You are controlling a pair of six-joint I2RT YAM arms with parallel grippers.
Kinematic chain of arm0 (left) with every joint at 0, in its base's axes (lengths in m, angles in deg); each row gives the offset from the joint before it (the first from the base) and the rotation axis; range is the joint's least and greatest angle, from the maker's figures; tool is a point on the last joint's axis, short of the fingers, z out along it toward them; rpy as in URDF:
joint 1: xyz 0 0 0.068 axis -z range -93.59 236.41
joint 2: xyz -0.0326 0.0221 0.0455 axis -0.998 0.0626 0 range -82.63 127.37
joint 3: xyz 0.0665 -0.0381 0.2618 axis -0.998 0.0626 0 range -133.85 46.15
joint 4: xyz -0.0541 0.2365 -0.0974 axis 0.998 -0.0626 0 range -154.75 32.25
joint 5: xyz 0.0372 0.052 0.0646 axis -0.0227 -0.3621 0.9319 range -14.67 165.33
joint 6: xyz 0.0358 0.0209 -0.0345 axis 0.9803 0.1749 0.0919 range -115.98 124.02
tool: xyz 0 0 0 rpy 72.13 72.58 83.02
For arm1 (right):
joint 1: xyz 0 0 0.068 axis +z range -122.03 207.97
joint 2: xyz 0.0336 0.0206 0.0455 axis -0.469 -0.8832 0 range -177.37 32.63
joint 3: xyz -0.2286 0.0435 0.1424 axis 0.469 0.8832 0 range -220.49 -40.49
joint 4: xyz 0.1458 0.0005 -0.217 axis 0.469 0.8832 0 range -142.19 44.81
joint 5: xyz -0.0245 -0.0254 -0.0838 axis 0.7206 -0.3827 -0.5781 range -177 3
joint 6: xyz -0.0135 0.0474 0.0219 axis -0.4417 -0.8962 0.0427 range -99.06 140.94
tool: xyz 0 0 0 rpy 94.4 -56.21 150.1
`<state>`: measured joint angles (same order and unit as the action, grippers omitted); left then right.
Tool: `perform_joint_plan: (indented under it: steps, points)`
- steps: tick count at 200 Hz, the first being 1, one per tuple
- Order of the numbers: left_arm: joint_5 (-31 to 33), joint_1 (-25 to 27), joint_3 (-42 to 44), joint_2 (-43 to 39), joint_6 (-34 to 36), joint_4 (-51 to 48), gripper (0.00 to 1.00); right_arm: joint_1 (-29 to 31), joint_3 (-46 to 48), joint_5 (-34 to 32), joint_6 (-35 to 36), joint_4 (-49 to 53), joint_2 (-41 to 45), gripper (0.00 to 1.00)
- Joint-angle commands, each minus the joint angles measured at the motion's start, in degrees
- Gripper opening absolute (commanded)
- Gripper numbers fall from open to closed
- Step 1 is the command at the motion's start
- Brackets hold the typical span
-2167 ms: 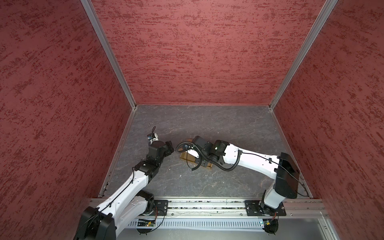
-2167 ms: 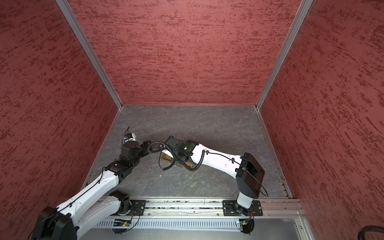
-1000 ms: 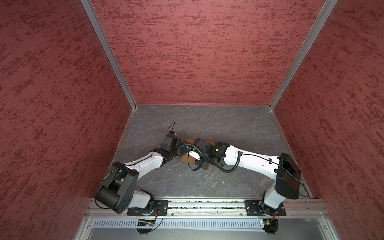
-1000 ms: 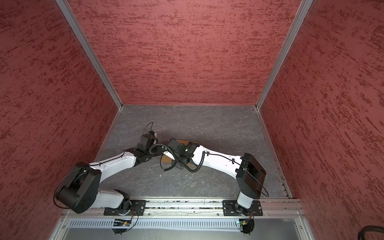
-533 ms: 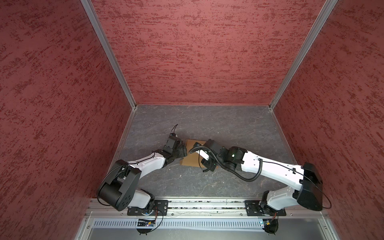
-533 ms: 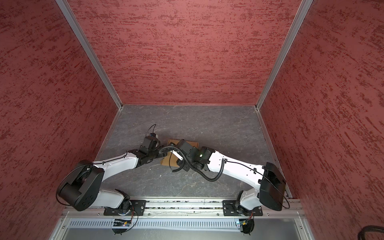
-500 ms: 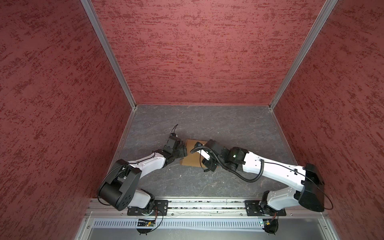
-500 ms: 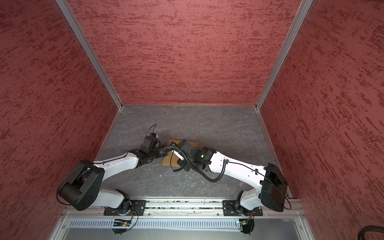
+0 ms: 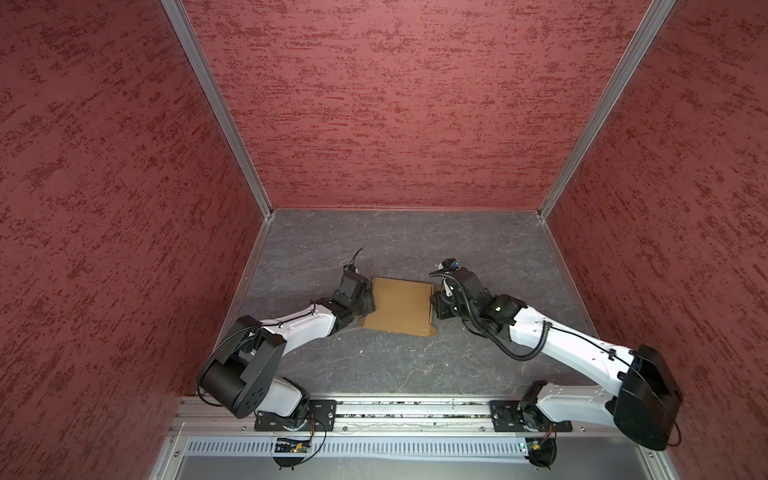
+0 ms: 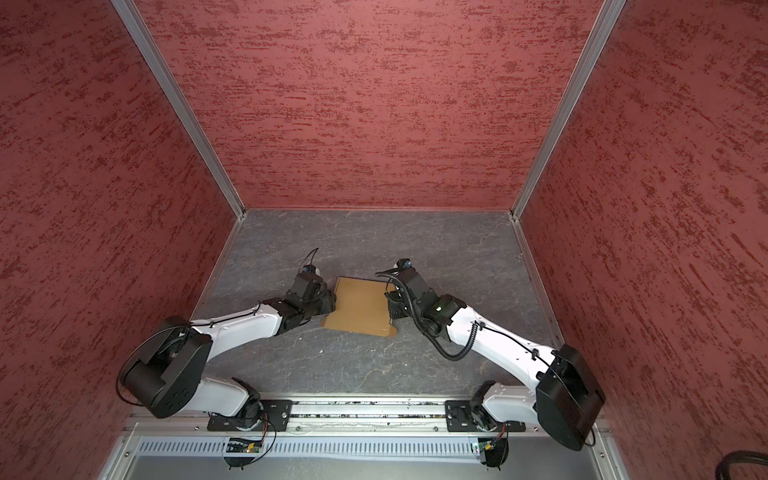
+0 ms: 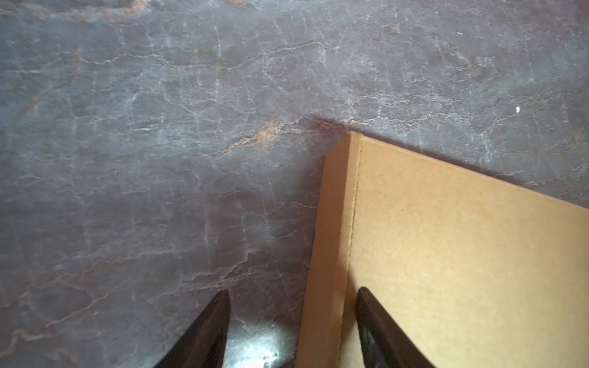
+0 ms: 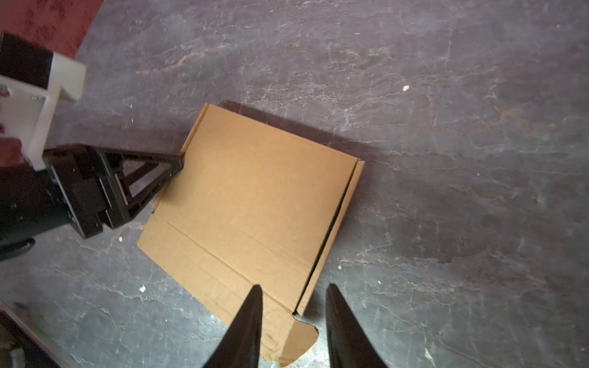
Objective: Fold the paper box
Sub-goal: 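Lift both grippers off the closed box and draw them back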
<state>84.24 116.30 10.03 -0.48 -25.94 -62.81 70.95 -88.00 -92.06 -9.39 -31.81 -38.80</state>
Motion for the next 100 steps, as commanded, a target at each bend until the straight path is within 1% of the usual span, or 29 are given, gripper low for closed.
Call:
perform_joint_plan:
  steps: [1, 38, 53, 75, 83, 100]
  points:
    - [1.8, -0.6, -0.3, -3.3, 0.1, -5.4, 0.63, -2.0, 1.6, 2.3, -7.3, -6.2, 2.4, 0.32]
    - [0.3, -3.5, -1.1, -7.8, 1.1, -7.4, 0.63, -4.3, 3.7, 4.0, -8.3, -7.7, 2.7, 0.28]
    - [-0.2, -4.1, -0.9, -8.6, 1.2, -7.5, 0.63, -5.1, 4.7, 5.1, -8.7, -9.2, 2.2, 0.25]
    - [-0.2, -4.3, -0.6, -7.9, 1.3, -7.2, 0.56, -5.8, 5.5, 6.8, -8.8, -11.2, 0.4, 0.19]
    - [-0.3, -4.4, -0.4, -7.4, 1.2, -6.9, 0.52, -6.0, 5.7, 7.4, -8.8, -12.0, -0.2, 0.18]
    - [-0.6, -4.4, 0.3, -6.3, 0.6, -5.8, 0.47, -6.2, 6.2, 8.6, -9.1, -13.7, -1.5, 0.15]
